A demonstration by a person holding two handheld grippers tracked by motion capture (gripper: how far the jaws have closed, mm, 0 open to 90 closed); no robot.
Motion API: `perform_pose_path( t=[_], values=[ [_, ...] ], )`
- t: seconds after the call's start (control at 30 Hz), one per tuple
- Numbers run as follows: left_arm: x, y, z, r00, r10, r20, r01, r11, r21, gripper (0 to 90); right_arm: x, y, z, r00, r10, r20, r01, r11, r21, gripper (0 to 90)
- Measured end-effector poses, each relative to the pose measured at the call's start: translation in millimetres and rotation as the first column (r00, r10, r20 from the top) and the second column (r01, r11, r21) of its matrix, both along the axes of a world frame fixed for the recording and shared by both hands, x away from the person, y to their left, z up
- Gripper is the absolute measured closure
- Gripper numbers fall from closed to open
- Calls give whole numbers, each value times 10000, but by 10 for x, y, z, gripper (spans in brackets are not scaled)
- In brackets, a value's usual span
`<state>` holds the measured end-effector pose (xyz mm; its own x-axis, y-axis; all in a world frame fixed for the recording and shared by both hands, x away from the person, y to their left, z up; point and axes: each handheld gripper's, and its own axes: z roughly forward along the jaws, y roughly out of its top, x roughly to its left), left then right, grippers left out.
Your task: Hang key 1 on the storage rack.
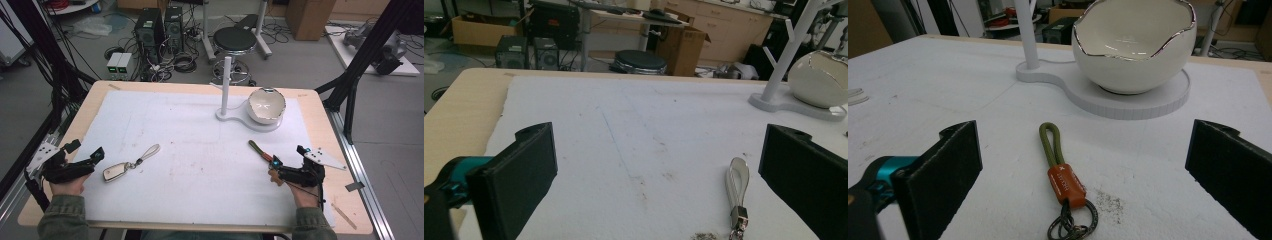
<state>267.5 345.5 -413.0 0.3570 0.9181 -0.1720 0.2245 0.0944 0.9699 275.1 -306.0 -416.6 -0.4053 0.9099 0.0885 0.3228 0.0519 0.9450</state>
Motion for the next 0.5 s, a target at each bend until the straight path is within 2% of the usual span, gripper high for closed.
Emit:
perform_pose_path(
  t=[0.5],
  values=[
    [3,-2,-6,10000,-31,-43,30,10000,-21,26,-1,-2,-1,10000,-9,-97,9,10000,41,4]
  ],
)
